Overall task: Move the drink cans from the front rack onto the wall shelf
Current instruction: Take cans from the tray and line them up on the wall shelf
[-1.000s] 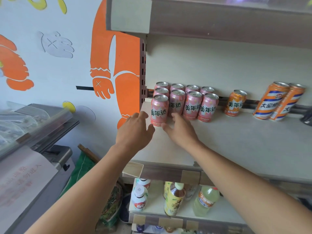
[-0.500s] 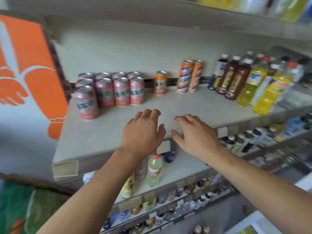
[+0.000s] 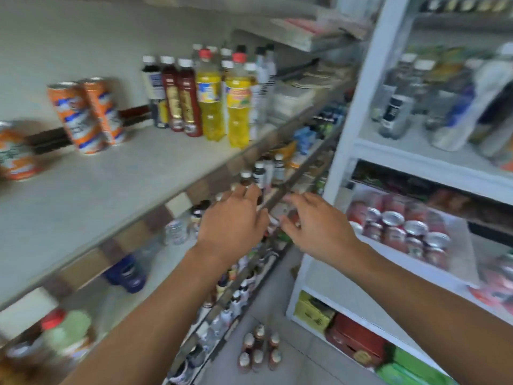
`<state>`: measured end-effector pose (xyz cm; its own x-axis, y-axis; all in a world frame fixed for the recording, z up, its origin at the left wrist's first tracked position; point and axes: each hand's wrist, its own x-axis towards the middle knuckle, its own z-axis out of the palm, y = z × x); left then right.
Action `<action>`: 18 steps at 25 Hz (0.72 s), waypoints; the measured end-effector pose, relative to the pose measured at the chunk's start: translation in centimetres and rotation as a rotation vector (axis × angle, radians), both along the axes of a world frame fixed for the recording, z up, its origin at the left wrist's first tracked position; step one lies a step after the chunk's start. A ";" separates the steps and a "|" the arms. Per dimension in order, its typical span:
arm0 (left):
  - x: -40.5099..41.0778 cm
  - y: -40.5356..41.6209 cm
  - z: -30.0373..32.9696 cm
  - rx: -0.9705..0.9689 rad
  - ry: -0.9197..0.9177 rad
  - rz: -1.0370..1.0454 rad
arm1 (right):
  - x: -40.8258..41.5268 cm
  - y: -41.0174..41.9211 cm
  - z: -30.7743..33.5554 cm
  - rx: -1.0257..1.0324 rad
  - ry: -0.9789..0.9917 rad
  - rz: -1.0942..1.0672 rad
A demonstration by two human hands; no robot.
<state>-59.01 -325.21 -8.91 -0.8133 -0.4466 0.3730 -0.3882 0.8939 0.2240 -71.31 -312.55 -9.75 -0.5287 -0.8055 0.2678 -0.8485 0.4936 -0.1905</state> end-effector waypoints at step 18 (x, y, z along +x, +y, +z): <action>-27.9 9.9 -7.8 0.092 -0.225 -0.271 | -26.1 12.4 -14.2 -0.024 -0.560 -0.446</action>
<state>-86.91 -315.27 -16.72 -0.9639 -0.2269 0.1397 -0.1884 0.9511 0.2447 -97.38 -300.17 -23.98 -0.8697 -0.4776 -0.1249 -0.3384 0.7610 -0.5534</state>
